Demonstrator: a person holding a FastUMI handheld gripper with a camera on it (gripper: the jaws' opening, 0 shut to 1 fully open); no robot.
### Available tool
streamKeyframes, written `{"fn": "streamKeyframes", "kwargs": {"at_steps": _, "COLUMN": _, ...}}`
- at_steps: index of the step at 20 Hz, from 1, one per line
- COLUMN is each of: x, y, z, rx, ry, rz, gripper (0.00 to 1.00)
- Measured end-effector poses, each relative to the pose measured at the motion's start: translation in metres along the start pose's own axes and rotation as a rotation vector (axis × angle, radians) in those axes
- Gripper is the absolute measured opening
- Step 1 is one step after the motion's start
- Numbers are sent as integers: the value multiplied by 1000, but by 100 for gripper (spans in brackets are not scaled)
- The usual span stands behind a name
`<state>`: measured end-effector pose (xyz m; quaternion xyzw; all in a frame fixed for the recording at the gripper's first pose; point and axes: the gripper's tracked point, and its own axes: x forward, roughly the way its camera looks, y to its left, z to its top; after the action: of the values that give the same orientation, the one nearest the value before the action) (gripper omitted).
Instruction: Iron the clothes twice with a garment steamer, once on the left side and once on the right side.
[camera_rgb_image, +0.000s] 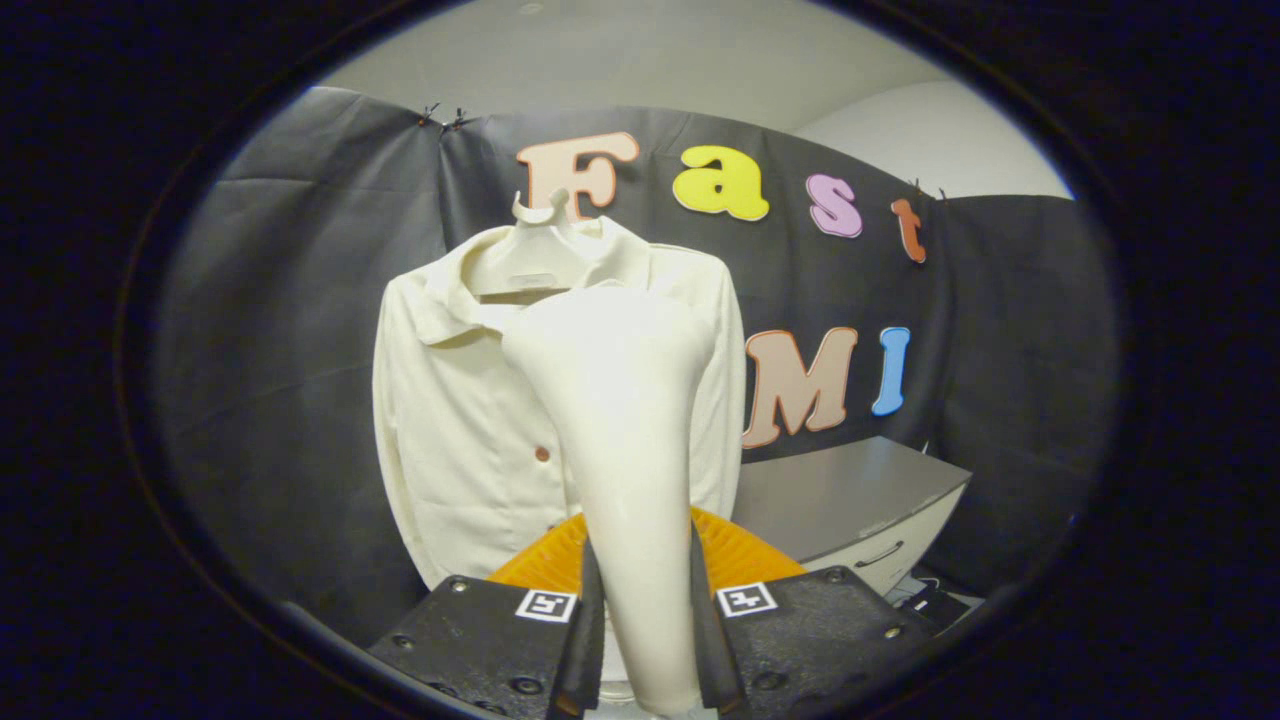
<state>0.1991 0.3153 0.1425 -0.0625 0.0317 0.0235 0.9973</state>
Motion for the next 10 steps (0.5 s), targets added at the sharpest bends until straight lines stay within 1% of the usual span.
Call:
{"fn": "streamKeyframes", "kwargs": {"at_steps": 3, "x": 8, "y": 26, "z": -5, "rx": 10, "ry": -8, "rz": 28, "gripper": 37}}
{"fn": "streamKeyframes", "kwargs": {"at_steps": 7, "x": 40, "y": 57, "z": -14, "rx": 30, "ry": 32, "rz": 46, "gripper": 37}}
{"fn": "streamKeyframes", "kwargs": {"at_steps": 10, "x": 60, "y": 81, "z": -14, "rx": 35, "ry": 33, "rz": 64, "gripper": 37}}
